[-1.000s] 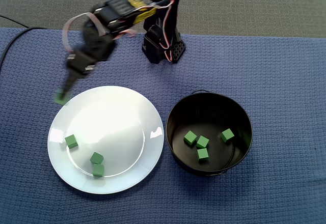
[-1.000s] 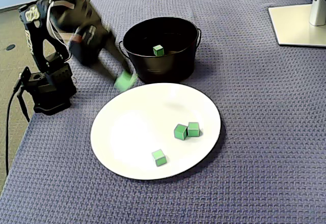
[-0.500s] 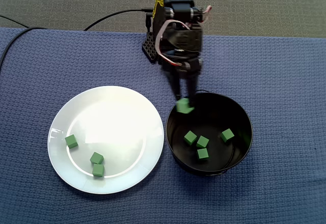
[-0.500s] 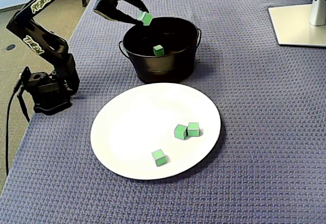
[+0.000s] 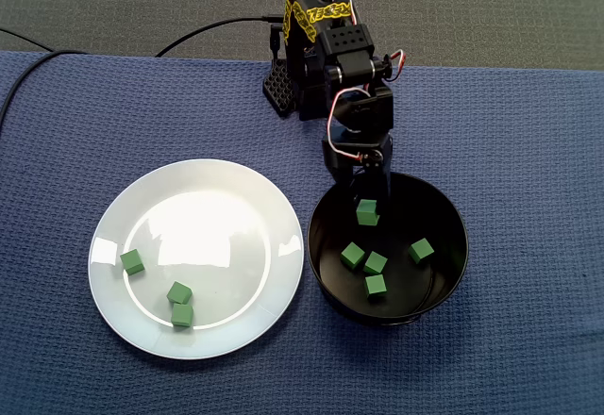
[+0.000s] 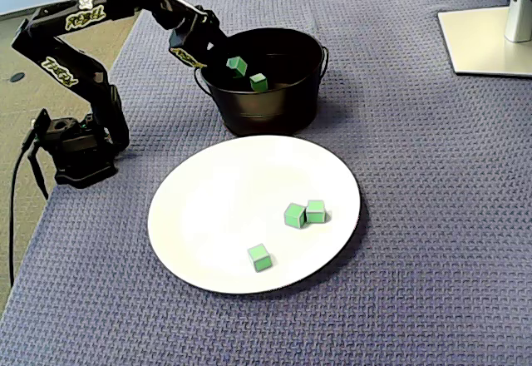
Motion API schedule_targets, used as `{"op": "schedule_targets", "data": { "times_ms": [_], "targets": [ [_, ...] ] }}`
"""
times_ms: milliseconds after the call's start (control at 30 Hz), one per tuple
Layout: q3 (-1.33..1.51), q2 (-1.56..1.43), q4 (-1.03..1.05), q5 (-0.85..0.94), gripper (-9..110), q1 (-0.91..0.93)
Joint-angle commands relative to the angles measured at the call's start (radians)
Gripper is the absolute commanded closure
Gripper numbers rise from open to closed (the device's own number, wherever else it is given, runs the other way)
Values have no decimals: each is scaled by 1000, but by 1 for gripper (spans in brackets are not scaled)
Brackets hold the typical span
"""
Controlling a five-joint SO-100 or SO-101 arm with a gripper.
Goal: Pick up the items on the white plate and put them in the black container.
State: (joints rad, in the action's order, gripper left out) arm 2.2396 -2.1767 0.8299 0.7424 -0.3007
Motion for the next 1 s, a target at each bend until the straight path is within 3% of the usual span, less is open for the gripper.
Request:
{"op": "schedule_targets", "data": {
  "times_ms": [0, 100, 333, 533, 667, 833, 967],
  "targets": [
    [21, -17, -54, -11, 85, 20],
    [20, -52, -44, -32, 71, 32],
    [-140, -126, 127, -229, 56, 58],
    [-699, 29, 509, -555, 64, 430],
    [-847, 181, 735, -704, 64, 646],
    [-854, 367, 753, -589, 64, 752],
    [-956, 514, 790, -684, 65, 861]
  ]
}}
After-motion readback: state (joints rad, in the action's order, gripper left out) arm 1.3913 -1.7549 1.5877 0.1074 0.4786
